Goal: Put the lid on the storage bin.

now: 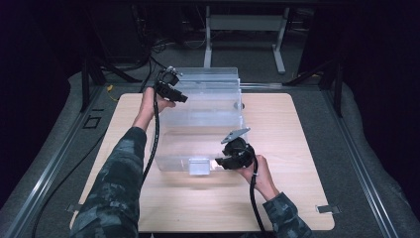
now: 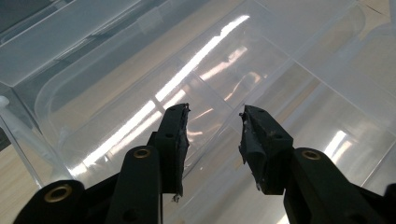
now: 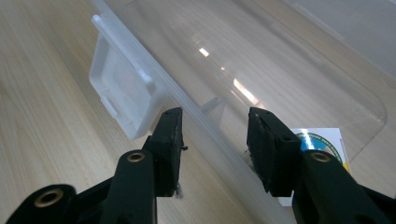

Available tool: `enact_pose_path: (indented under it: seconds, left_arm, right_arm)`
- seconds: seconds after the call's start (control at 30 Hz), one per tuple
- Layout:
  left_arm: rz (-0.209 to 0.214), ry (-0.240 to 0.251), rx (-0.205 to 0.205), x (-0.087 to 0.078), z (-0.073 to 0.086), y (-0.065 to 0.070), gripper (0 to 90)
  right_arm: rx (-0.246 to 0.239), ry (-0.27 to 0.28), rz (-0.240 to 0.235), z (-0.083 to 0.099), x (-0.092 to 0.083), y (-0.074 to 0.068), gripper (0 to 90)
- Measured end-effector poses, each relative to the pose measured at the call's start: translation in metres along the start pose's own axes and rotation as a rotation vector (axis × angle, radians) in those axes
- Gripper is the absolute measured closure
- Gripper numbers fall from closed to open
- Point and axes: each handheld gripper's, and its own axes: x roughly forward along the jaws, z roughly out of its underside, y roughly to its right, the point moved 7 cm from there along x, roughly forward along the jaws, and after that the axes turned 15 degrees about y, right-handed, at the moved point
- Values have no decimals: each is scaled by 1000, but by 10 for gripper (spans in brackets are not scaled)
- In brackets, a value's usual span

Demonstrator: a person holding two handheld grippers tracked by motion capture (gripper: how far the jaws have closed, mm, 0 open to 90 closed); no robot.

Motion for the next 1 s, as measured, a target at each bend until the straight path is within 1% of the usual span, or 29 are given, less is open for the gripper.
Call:
enact_pose_path:
  seconds: [0.03,0.07,0.2,0.23,0.27,0.37,0.43,0.53,0.67,0.7,0.73,0.77,0.8,0.83,0.9,0.93,1.0]
  left_arm:
    - [0,0,1,0,0,0,614]
    - [3,1,2,0,0,0,618]
    - [14,-1,11,0,0,1,642]
    - [15,-3,12,0,0,1,641]
    - [14,-6,12,0,0,1,641]
    - [16,-10,15,0,0,2,650]
    - [21,-12,28,1,0,3,668]
    - [14,-24,58,1,-1,5,686]
    - [23,-26,54,1,-1,5,696]
    - [29,-29,54,0,-1,5,700]
    - [53,-32,51,0,-1,6,705]
    - [61,-36,50,-2,-1,6,712]
    - [63,-39,54,-2,-1,6,713]
    - [68,-40,56,-2,-1,6,714]
    - [67,-41,62,-3,-1,7,718]
    - [69,-39,61,-3,-1,7,719]
    - [72,-36,54,-3,-1,7,722]
  right_arm:
    - [-3,-14,8,0,-1,1,566]
    - [-2,2,14,0,0,1,566]
    - [8,2,16,0,0,1,564]
    - [10,-13,13,0,-1,1,564]
    - [14,3,16,0,0,0,563]
    - [12,4,19,0,0,1,562]
    - [15,7,22,0,0,1,562]
    - [16,7,22,0,1,0,558]
    - [20,8,20,1,3,0,547]
    - [20,4,27,1,3,0,544]
    - [25,-7,17,2,5,-1,581]
    - [20,-45,37,8,11,1,550]
    - [9,-38,37,9,12,0,554]
    - [4,-34,43,8,10,-1,580]
    - [-6,-24,46,6,9,-3,571]
    - [-5,-13,47,6,9,-4,570]
    - [-11,-13,52,6,10,-5,571]
